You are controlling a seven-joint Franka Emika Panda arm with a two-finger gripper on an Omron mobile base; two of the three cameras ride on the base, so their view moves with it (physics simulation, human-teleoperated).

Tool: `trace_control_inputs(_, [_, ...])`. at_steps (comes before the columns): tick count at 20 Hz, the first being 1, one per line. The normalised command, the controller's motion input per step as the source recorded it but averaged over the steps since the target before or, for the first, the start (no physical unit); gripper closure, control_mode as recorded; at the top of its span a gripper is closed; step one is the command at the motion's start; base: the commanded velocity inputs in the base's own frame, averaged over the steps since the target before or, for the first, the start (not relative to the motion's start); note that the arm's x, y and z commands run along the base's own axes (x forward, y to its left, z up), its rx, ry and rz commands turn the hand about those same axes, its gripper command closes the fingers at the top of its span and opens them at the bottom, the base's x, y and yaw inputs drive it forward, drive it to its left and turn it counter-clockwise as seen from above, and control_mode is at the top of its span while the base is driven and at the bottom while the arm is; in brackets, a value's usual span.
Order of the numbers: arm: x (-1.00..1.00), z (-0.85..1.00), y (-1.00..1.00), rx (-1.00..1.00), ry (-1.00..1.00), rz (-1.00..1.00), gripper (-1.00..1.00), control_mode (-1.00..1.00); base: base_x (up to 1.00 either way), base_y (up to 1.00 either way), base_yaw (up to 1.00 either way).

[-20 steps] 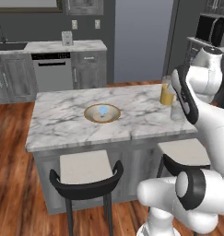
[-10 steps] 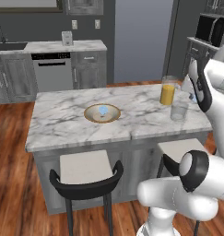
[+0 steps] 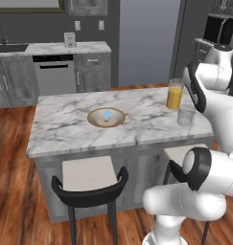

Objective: There are two ice cubes in the ice bowl. Place both ice cubes in the glass cup.

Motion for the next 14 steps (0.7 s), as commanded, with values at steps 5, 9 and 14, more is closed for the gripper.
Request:
trace_control_inputs(5, [0.40,-0.01,-0.10,-0.05,0.00,0.00,1.00,-1.00,0.00,0.00,0.00])
trace_control_inputs(9, [0.41,0.00,-0.37,0.08,0.05,0.00,1.00,-1.00,0.00,0.00,0.00])
trace_control_inputs(14, [0.47,0.00,-0.41,0.07,0.10,0.00,1.00,-1.00,0.00,0.00,0.00])
